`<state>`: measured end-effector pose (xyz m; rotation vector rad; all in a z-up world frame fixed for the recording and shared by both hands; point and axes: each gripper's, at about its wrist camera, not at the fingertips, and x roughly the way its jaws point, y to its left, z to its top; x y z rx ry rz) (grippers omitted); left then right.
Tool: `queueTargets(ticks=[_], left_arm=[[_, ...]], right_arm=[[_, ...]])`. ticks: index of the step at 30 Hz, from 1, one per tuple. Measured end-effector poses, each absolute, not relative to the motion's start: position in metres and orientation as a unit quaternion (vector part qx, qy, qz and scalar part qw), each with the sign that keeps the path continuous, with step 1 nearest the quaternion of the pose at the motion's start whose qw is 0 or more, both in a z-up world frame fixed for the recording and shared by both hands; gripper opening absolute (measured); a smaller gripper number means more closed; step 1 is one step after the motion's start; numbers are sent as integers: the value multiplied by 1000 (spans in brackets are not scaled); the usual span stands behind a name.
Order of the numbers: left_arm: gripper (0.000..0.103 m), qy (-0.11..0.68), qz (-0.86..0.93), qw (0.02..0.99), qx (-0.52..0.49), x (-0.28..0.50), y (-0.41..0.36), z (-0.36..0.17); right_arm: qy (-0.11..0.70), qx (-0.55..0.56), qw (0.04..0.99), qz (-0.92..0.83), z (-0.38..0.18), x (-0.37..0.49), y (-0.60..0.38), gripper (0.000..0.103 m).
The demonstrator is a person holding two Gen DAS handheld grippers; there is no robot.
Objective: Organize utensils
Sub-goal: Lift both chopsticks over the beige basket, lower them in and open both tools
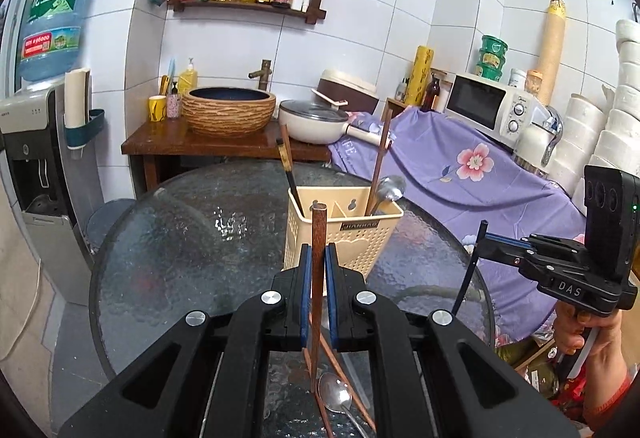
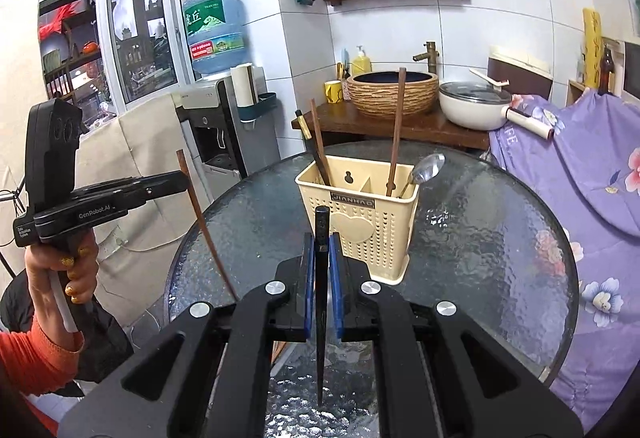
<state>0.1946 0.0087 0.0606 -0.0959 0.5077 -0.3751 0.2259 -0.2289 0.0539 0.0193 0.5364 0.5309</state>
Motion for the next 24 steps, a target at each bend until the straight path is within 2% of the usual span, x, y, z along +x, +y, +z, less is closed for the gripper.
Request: queueTargets(ticks=[10, 24], left_arm=[[7, 227, -192, 954, -40, 211, 1, 93], [7, 172, -183, 967, -48, 261, -17, 198]], right_arm=[[245, 34, 934, 257, 87, 245, -232, 8], [184, 28, 956, 226, 203, 298, -228, 8]])
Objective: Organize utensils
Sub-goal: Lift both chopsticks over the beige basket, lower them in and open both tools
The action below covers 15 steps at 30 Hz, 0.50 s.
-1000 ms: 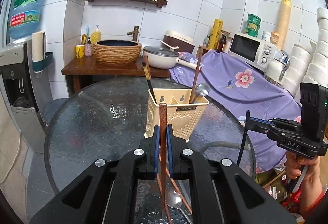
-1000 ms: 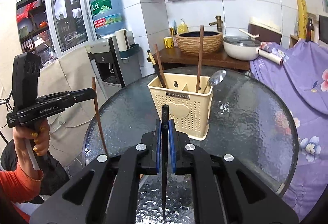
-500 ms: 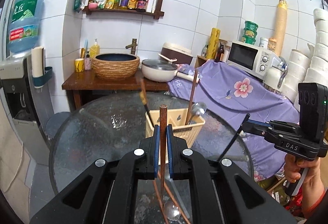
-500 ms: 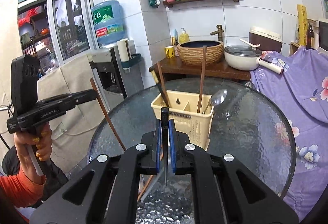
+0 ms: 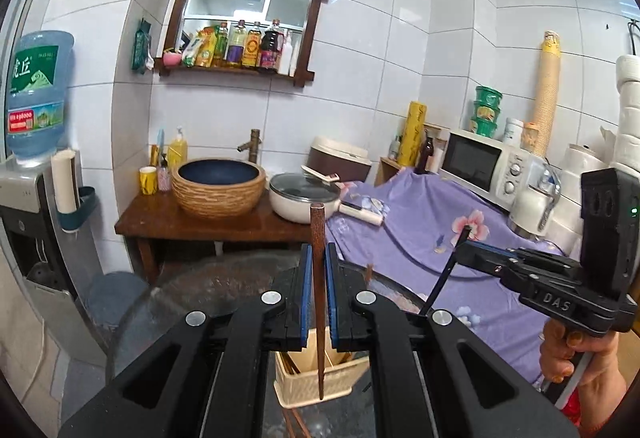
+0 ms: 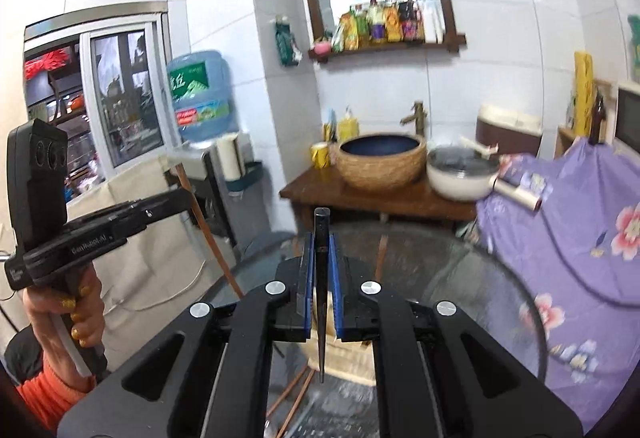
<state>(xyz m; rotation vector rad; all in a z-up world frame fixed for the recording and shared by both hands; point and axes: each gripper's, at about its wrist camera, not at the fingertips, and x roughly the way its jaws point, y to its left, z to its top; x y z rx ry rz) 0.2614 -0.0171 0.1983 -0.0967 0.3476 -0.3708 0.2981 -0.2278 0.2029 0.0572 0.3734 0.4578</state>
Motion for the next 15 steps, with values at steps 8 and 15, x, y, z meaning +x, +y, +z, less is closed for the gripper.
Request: queueTargets(ticks=[8, 15], left_arm=[[7, 180, -143, 972, -46, 299, -29, 192], [7, 216, -129, 967, -42, 322, -36, 150]], right_arm=[[178, 10, 967, 182, 206, 336, -232, 8], [214, 0, 961, 173, 157, 357, -229, 8]])
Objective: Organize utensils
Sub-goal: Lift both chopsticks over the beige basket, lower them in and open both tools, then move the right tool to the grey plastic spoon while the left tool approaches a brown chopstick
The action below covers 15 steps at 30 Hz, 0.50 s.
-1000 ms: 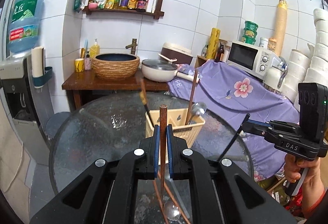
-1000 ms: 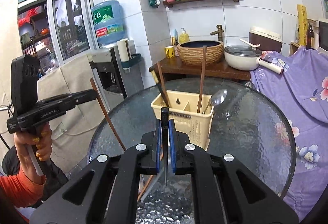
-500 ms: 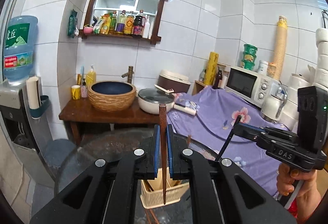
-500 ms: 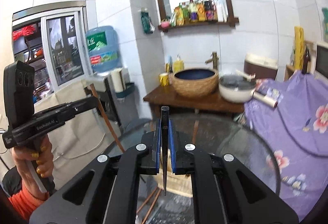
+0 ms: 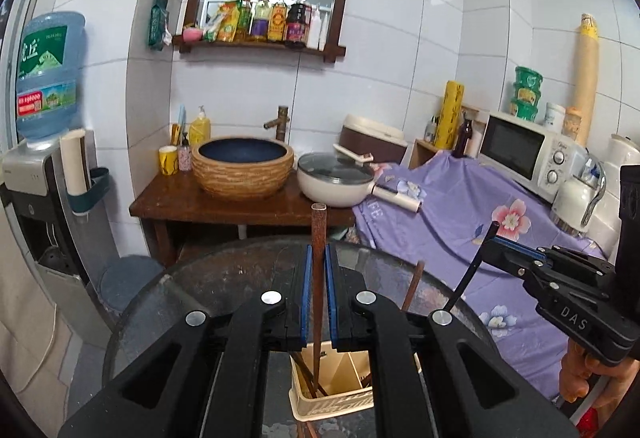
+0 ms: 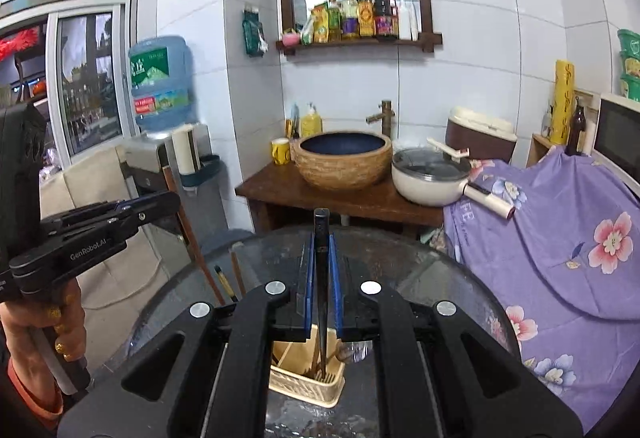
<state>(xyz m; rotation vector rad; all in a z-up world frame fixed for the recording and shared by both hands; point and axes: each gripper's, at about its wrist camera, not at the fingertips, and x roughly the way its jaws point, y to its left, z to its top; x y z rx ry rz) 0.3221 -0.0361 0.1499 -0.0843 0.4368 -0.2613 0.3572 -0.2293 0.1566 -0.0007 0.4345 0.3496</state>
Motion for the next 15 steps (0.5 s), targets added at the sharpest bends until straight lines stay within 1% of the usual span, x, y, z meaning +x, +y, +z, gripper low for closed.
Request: queueTargets(ticks=[8, 15], left_arm=[[7, 265, -129, 955, -47, 334, -38, 97], [7, 293, -133, 945, -53, 342, -38, 71]], right_arm=[[251, 14, 954, 165, 107, 372, -232, 8], [253, 24, 954, 157, 93, 374, -239, 8]])
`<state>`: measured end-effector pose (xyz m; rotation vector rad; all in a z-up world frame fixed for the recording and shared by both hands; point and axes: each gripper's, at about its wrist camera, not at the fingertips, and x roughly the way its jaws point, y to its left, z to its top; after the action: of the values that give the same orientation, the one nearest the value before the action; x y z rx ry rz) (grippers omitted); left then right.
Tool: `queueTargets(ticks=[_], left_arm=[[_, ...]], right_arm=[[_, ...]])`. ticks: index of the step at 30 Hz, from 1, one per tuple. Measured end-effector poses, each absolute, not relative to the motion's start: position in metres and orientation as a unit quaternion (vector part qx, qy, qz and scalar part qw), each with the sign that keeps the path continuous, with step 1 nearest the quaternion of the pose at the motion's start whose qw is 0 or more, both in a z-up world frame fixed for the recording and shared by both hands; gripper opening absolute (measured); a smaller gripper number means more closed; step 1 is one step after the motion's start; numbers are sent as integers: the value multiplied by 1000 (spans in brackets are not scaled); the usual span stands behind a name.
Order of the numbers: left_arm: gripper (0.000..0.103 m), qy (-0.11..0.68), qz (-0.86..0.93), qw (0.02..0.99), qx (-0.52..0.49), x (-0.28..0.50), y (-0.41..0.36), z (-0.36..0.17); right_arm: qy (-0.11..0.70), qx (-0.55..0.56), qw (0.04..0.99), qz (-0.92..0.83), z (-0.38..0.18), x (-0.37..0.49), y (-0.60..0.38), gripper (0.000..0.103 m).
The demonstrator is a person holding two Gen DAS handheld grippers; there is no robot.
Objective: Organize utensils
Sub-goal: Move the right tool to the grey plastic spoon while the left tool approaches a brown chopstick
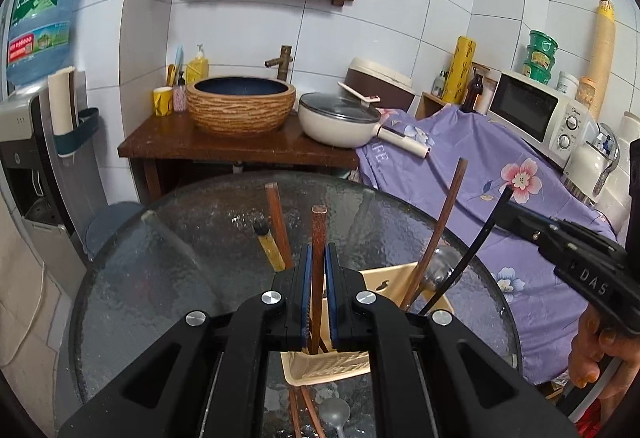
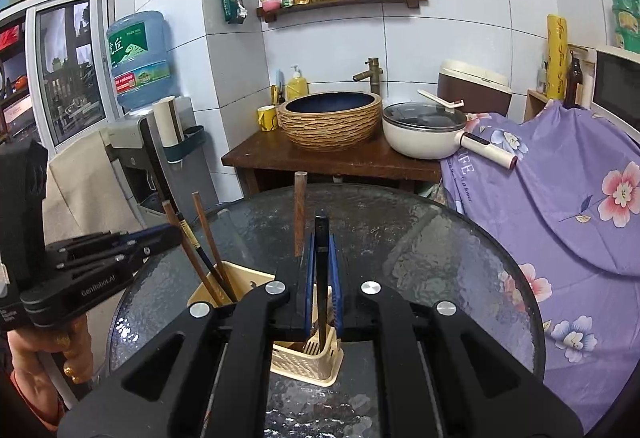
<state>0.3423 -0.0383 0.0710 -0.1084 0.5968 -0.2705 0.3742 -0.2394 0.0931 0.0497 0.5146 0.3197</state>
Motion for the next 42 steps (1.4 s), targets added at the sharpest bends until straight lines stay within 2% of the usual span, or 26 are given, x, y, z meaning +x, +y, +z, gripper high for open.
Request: queueTargets(ticks=[7, 9, 10, 11, 12, 15, 18, 29, 32, 42], left_arm=[[8, 290, -137, 946, -57, 339, -38, 67], [19, 285, -137, 948, -49, 334, -39, 69], [22, 282, -137, 949, -48, 331, -40, 69], [30, 278, -137, 950, -47, 328, -39, 70], [39, 273, -136, 951, -48, 323, -38, 70], [57, 257, -131, 956, -51, 304, -33, 67], [65, 260, -122, 957, -39, 287, -29, 53], [63, 353, -86, 930, -57, 249, 10, -44], [57, 375, -69, 923, -60, 243, 17, -67], [48, 407, -73, 907, -73, 233, 24, -100]], right_arm=[[249, 37, 957, 147, 90, 372, -247, 9], [246, 35, 958, 145, 88, 368, -248, 14], [244, 36, 958, 144, 87, 366, -249, 28], [240, 38, 959, 143, 87, 363, -251, 38], [232, 42, 962, 140, 86, 358, -252, 42], [222, 32, 966, 127, 82, 342, -252, 42], [221, 7, 968, 118, 67, 319, -245, 44], [342, 1, 929, 141, -44, 285, -215, 47], [372, 5, 915, 155, -75, 281, -198, 47], [419, -22, 895, 154, -118, 295, -154, 47]])
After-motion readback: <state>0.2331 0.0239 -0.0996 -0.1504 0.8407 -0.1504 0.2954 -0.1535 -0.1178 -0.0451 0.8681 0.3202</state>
